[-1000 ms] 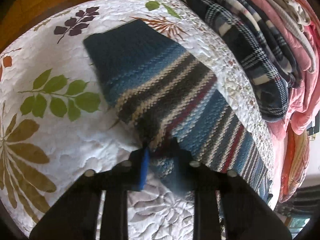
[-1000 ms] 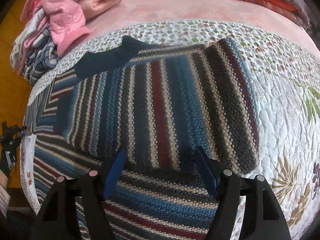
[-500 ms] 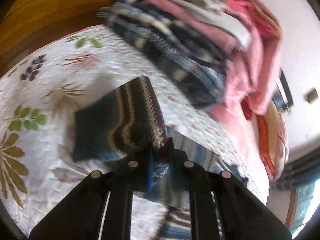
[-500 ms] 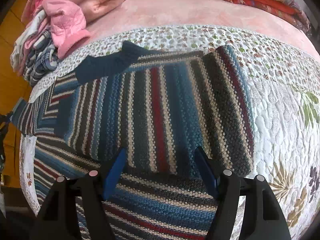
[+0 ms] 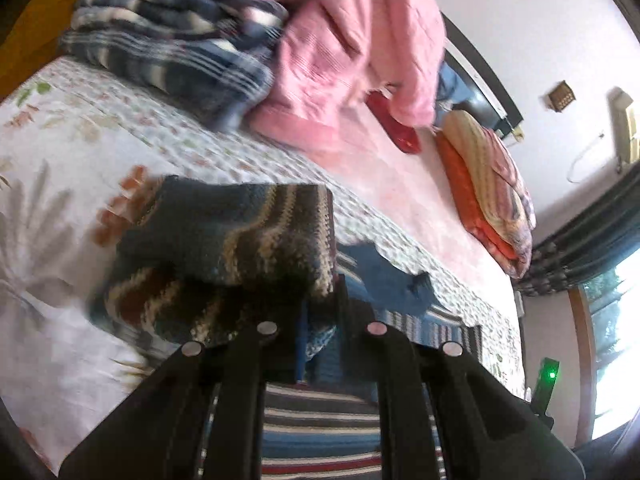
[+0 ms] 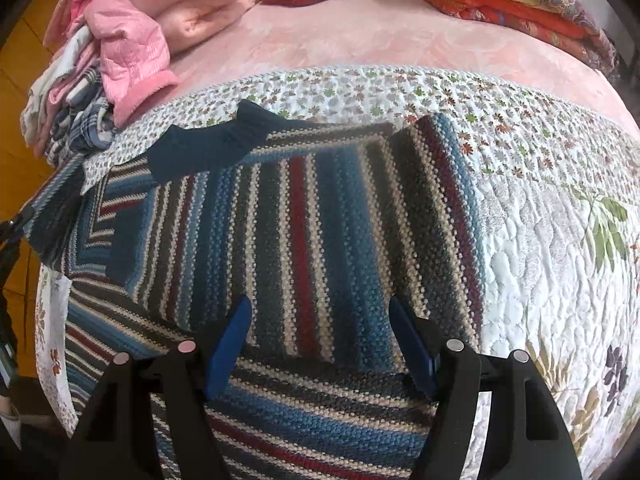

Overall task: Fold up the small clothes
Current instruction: 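Fold the held sleeve across the sweater body and open the left tool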

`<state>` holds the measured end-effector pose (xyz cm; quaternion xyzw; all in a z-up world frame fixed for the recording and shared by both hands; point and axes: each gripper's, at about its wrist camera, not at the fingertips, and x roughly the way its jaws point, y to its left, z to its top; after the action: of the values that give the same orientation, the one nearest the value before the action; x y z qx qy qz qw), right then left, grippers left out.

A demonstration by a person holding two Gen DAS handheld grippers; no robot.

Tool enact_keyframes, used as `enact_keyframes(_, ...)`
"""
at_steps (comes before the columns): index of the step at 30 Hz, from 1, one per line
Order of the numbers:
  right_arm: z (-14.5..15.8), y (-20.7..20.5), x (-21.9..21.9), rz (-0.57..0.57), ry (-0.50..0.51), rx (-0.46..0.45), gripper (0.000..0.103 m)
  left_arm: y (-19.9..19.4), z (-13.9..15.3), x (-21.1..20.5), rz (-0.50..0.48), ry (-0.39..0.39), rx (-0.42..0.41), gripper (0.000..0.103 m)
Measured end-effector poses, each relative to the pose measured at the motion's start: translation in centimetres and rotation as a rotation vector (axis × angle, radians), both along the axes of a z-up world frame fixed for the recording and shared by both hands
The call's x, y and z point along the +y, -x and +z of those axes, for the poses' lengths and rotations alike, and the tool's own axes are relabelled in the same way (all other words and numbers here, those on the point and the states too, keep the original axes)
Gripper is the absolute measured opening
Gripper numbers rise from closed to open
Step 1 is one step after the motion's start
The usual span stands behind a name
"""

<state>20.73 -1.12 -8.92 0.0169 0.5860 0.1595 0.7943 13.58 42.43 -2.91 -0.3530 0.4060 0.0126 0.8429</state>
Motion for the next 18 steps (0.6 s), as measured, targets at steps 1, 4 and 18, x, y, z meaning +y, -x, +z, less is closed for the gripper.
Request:
enact_keyframes(1,0.1,0.0,-0.1,-0.001,-0.003,-0.001,0.071,-0.2,-0.5,-0.9,-0.006,0.008,0.004,0.01)
enact_keyframes(4,0.2,-0.1,-0.2,-0.006,-0.014,0.0,0.071,-0.9,-2.5,-3.9,-0.026,0.005,0.029,0.01)
enact_keyframes(18,-0.3,-0.3,-0.2,-0.005,-0.01,0.021,0.071,-1.3,-8.9,-7.2,-0.112,-0.09,0.19,0.015)
